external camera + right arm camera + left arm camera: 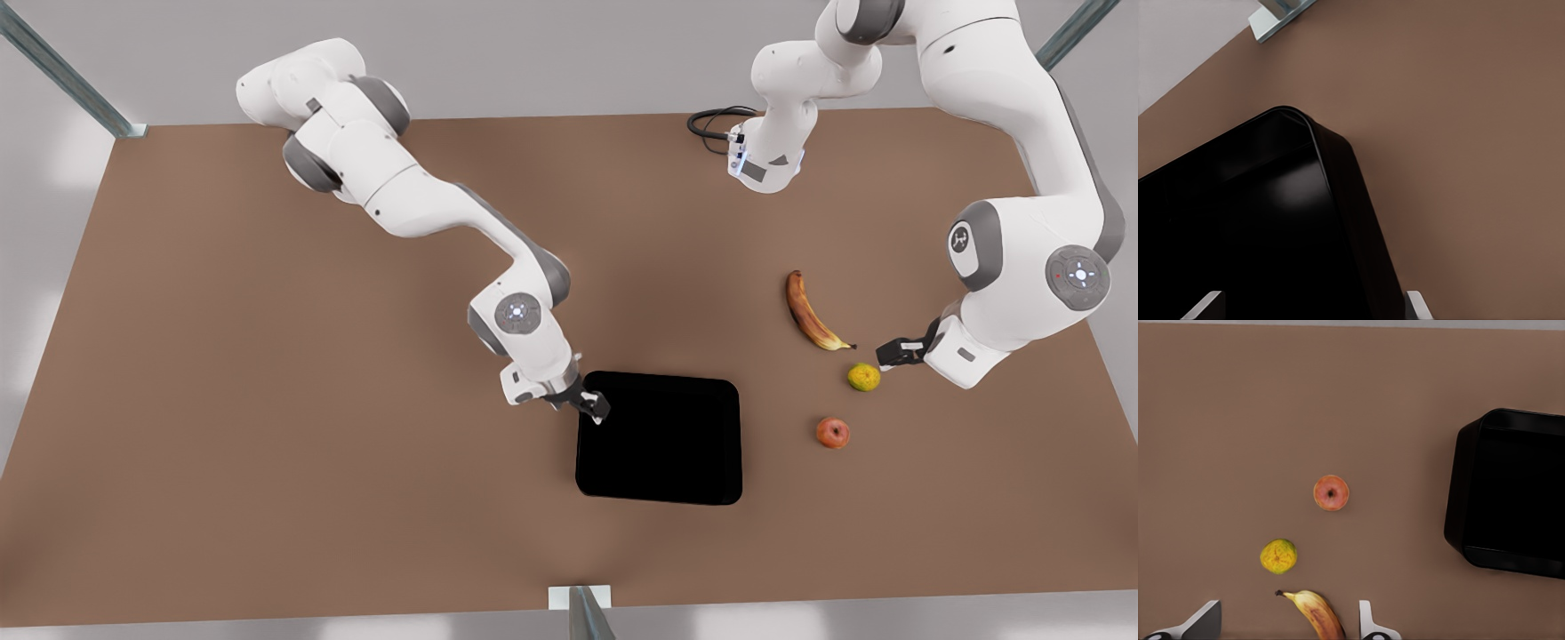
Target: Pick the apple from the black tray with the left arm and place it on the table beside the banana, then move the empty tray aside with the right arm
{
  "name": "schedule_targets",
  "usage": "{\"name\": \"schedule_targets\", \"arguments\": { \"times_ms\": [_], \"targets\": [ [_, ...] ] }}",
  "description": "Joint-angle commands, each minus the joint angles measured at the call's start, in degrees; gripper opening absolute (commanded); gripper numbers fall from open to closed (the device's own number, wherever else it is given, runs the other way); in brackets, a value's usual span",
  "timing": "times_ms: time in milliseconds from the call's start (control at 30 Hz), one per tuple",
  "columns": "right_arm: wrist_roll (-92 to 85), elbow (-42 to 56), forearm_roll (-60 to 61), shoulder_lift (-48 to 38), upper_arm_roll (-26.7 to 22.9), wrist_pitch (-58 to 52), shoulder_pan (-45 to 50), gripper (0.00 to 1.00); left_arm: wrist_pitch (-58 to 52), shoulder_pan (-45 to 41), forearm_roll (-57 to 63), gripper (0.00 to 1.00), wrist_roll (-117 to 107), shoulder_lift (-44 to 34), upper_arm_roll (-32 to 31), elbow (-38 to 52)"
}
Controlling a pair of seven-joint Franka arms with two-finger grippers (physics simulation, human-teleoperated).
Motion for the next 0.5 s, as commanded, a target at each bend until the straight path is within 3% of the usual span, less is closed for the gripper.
{"name": "schedule_targets", "arguments": {
  "times_ms": [0, 467],
  "targets": [
    [-0.4, 0.0, 0.0, 0.6, -0.1, 1.0, -0.1, 1.00, -0.3, 0.1, 0.3, 1.00, -2.6, -0.1, 0.0, -0.1],
    [-17.5, 2.5, 0.0, 6.5, 0.8, 1.2, -0.1, 1.00, -0.3, 0.4, 0.3, 1.00, -1.6, -0.1, 0.2, -0.1]
  ]
}}
